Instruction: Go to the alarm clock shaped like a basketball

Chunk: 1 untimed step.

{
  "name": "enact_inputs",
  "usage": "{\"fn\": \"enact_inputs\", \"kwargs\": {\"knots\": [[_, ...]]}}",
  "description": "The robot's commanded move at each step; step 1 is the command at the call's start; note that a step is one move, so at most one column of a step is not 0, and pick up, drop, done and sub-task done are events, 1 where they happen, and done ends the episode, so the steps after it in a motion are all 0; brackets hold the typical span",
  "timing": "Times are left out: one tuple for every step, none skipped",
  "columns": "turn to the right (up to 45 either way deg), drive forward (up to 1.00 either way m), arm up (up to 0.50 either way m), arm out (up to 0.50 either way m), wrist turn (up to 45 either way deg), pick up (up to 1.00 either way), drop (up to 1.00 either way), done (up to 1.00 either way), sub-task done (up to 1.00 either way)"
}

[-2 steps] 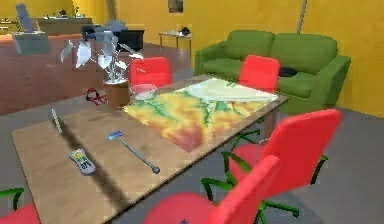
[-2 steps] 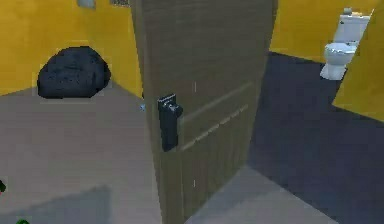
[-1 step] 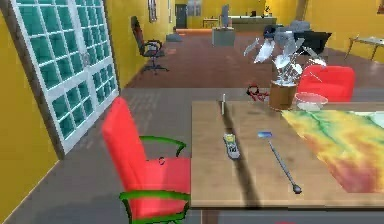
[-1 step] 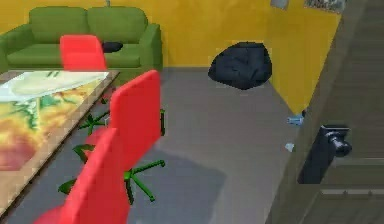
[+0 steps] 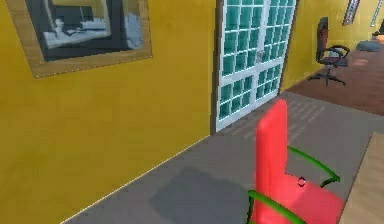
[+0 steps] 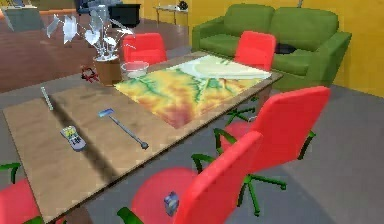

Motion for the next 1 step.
{"fn": "enact_inputs", "kwargs": {"knots": [[-12.0, 0.0, 0.0, 0.0, 0.0, 0.0, 0.0, 0.0, 0.0]]}}
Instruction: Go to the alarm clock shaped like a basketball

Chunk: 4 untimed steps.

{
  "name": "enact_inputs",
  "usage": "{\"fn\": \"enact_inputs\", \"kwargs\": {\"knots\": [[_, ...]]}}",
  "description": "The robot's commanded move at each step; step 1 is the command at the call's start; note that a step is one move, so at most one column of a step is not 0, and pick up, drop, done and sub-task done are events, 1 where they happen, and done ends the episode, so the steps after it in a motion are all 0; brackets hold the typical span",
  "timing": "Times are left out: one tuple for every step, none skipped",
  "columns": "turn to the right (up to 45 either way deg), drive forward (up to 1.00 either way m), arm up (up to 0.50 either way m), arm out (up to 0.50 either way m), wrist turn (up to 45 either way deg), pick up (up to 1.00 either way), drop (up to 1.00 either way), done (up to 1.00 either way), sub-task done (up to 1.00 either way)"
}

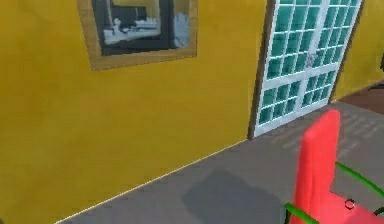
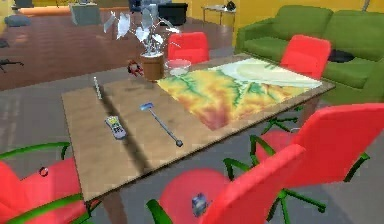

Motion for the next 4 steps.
{"fn": "enact_inputs", "kwargs": {"knots": [[-3.0, 0.0, 0.0, 0.0, 0.0, 0.0, 0.0, 0.0, 0.0], [0.0, 1.0, 0.0, 0.0, 0.0, 0.0, 0.0, 0.0, 0.0], [3.0, 0.0, 0.0, 0.0, 0.0, 0.0, 0.0, 0.0, 0.0], [0.0, 0.2, 0.0, 0.0, 0.0, 0.0, 0.0, 0.0, 0.0]]}}
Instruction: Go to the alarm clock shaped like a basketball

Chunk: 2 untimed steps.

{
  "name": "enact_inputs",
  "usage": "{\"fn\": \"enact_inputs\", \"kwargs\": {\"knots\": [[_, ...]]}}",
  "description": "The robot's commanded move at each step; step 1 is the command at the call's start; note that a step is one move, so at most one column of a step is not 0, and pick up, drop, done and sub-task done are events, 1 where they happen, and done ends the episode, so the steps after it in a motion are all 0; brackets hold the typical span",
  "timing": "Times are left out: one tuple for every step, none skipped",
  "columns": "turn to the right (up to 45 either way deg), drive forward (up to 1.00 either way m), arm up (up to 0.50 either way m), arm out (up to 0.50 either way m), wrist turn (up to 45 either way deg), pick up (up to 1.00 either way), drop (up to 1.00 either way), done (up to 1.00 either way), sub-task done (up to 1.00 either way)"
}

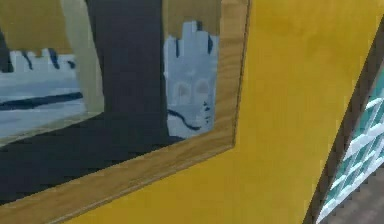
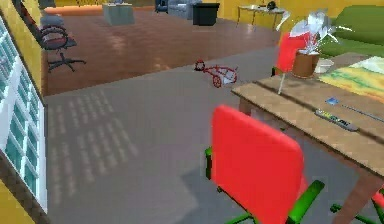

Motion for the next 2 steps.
{"fn": "enact_inputs", "kwargs": {"knots": [[45.0, 0.0, 0.0, 0.0, 0.0, 0.0, 0.0, 0.0, 0.0], [9.0, 0.0, 0.0, 0.0, 0.0, 0.0, 0.0, 0.0, 0.0]]}}
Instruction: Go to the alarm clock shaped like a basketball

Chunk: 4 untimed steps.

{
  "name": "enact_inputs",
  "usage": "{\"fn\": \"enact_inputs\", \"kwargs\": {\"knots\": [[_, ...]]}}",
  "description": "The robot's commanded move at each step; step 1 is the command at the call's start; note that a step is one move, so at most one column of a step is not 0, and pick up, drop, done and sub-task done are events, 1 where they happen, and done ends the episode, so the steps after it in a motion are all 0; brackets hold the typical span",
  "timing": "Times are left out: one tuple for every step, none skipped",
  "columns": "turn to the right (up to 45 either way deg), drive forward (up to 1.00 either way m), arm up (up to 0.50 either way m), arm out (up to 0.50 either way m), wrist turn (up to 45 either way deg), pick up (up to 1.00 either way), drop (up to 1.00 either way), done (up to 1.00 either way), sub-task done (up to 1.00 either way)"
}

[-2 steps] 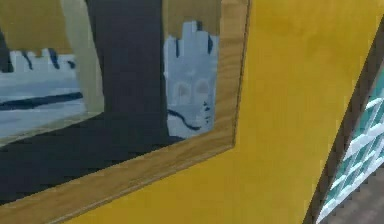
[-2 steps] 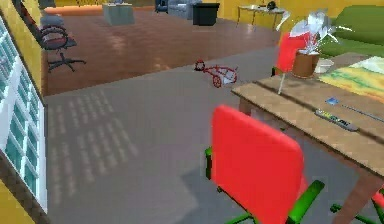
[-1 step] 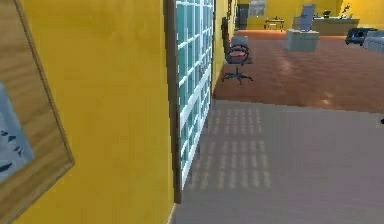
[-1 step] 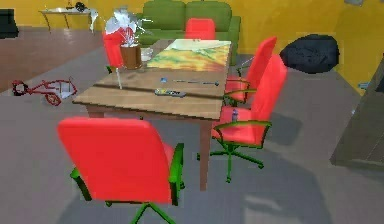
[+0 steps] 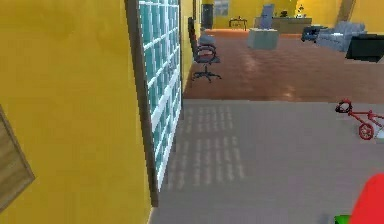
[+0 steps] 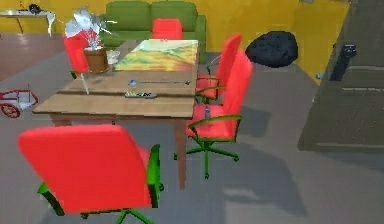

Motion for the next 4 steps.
{"fn": "enact_inputs", "kwargs": {"knots": [[3.0, 0.0, 0.0, 0.0, 0.0, 0.0, 0.0, 0.0, 0.0], [0.0, 0.75, 0.0, 0.0, 0.0, 0.0, 0.0, 0.0, 0.0], [33.0, 0.0, 0.0, 0.0, 0.0, 0.0, 0.0, 0.0, 0.0], [0.0, 1.0, 0.0, 0.0, 0.0, 0.0, 0.0, 0.0, 0.0]]}}
